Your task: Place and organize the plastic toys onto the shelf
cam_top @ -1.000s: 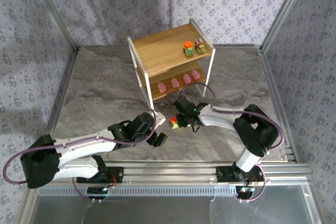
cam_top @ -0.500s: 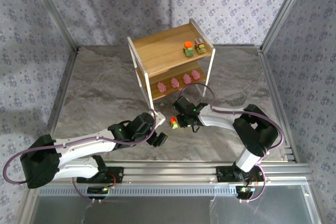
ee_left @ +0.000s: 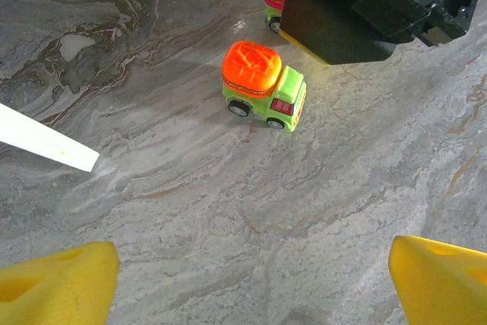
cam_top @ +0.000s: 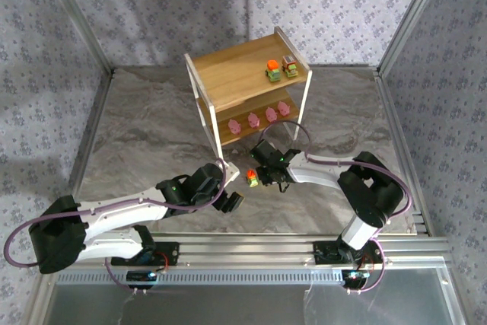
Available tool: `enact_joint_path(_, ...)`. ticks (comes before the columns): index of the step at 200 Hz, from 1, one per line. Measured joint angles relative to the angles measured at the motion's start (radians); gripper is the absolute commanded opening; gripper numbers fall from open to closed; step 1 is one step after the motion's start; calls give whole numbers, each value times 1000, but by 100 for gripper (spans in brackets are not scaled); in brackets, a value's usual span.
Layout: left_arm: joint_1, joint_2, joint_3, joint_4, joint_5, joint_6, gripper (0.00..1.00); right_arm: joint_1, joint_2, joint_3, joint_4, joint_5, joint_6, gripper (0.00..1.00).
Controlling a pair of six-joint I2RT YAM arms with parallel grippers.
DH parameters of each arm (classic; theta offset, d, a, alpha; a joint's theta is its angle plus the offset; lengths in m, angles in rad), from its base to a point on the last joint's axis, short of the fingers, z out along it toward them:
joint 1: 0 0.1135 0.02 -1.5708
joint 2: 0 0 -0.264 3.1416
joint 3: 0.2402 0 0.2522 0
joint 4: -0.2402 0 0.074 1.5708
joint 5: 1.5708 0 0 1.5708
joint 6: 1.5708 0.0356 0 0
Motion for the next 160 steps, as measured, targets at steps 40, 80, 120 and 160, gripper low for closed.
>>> enact_joint_path(40, 0, -3, 0, 0, -3, 0, 92, 4, -14, 4, -32, 9, 0, 26)
enact_joint_path(80, 0, -27, 0, -1, -10, 0, 92, 17, -46, 18, -67, 20, 0, 25)
enact_joint_path(120, 0, -51, 0, 0, -24, 0, 92, 35, -104, 53, -110, 40, 0, 24)
enact_joint_path(160, 0, -81, 0, 0, -32, 0, 92, 57, -154, 90, -160, 58, 0, 24)
